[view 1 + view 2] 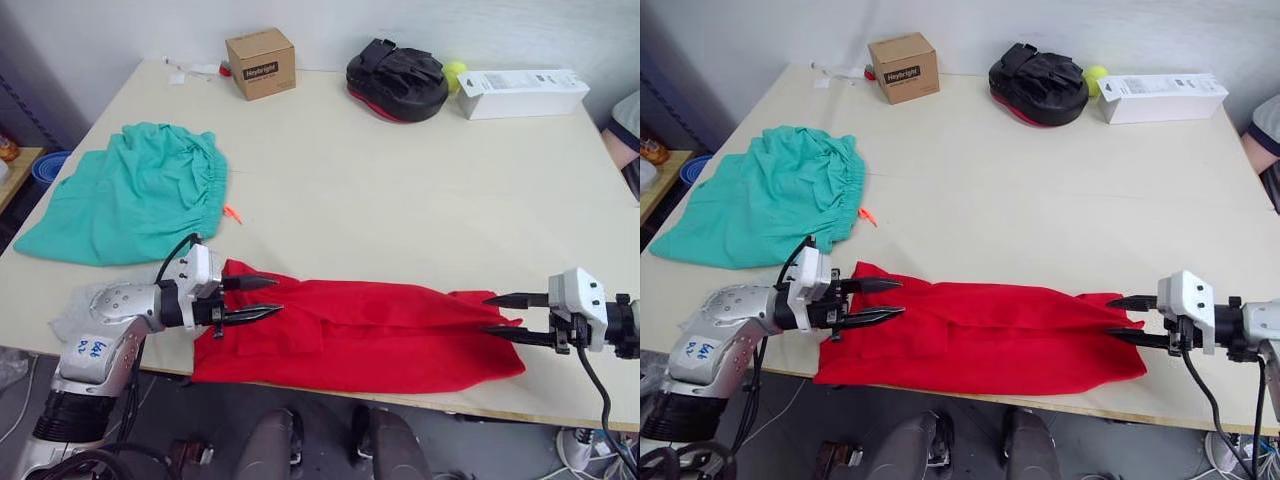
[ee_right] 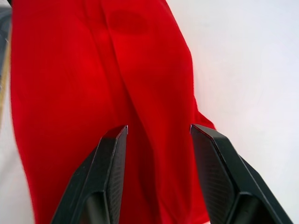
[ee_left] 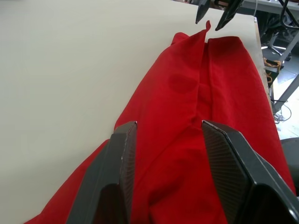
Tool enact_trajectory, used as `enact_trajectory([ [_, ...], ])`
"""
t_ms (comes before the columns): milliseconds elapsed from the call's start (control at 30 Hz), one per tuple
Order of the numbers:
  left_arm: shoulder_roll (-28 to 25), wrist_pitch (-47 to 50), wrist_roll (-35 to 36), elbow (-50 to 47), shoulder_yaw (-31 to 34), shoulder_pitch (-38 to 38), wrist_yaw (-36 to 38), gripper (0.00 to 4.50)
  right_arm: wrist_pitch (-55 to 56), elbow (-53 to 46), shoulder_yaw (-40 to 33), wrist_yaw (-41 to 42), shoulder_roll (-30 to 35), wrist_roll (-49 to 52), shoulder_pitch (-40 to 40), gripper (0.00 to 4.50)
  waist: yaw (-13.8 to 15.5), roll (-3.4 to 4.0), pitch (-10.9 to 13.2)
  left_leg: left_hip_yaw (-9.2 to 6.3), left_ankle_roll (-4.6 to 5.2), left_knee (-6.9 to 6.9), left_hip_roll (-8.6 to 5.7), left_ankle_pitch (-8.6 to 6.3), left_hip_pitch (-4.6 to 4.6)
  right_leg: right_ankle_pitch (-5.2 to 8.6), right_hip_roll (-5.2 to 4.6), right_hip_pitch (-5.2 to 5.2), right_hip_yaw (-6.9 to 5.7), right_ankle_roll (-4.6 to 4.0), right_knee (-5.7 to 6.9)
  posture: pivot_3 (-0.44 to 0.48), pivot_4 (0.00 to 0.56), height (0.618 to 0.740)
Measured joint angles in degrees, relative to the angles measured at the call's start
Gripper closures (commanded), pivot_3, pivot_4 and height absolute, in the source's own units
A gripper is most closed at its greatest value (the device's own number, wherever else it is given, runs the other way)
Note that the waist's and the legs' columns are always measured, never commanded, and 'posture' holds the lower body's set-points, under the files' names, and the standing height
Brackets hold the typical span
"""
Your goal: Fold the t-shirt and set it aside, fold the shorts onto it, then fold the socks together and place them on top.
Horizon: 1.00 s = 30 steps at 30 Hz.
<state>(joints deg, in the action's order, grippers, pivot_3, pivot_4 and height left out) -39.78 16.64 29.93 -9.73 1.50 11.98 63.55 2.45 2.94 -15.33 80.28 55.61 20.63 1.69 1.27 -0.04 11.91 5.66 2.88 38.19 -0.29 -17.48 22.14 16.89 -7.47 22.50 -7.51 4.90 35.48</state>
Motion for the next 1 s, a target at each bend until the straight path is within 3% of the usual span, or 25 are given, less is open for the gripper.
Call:
enact_trajectory([
  [233, 0.0, -0.4, -0.7, -0.6, -0.3, -0.1, 0.7, 2.22, 2.2, -0.2, 4.2, -1.6, 0.0, -2.9, 1.4, 2.37, 0.1, 0.00, 0.0, 0.00, 0.01, 0.01, 0.00, 0.01, 0.01, 0.00, -0.01, 0.00, -0.01, -0.01, -0.01, 0.000, 0.150, 0.740],
  [333, 0.0, -0.4, -0.8, -0.6, -0.4, 0.0, 1.0, 2.22, 3.5, 0.0, 4.7, -3.0, 0.0, -4.6, 2.9, 2.98, 0.1, 0.00, 0.0, -0.01, 0.01, 0.01, 0.00, 0.01, 0.01, 0.00, -0.01, 0.00, -0.02, -0.01, 0.00, 0.000, 0.150, 0.740],
  [467, 0.2, -0.3, -0.9, -0.6, -0.4, 0.3, 1.0, 2.22, 5.6, 1.5, 6.2, -4.1, 0.0, -6.7, 4.0, 4.36, 0.1, 0.00, 0.0, -0.01, 0.01, 0.01, 0.00, 0.01, 0.01, 0.00, -0.01, 0.00, -0.02, -0.01, -0.01, 0.000, 0.150, 0.740],
  [500, 0.2, -0.3, -0.9, -0.6, -0.4, 0.3, 1.0, 2.22, 6.1, 2.0, 6.2, -4.1, 0.0, -6.9, 4.1, 4.47, 0.1, 0.00, 0.0, -0.01, 0.01, 0.01, 0.00, 0.01, 0.02, 0.00, -0.01, 0.00, -0.02, -0.01, -0.02, 0.000, 0.150, 0.740],
  [1000, 0.4, -0.3, -1.1, -0.6, -0.4, 0.3, 1.0, 2.22, 9.9, 6.2, 5.8, 1.7, 0.7, -2.4, 1.1, 4.47, 0.1, 0.00, 0.0, -0.02, 0.04, 0.04, 0.00, 0.03, 0.01, 0.00, 0.00, -0.04, -0.05, -0.01, -0.02, 0.000, 0.150, 0.740],
])
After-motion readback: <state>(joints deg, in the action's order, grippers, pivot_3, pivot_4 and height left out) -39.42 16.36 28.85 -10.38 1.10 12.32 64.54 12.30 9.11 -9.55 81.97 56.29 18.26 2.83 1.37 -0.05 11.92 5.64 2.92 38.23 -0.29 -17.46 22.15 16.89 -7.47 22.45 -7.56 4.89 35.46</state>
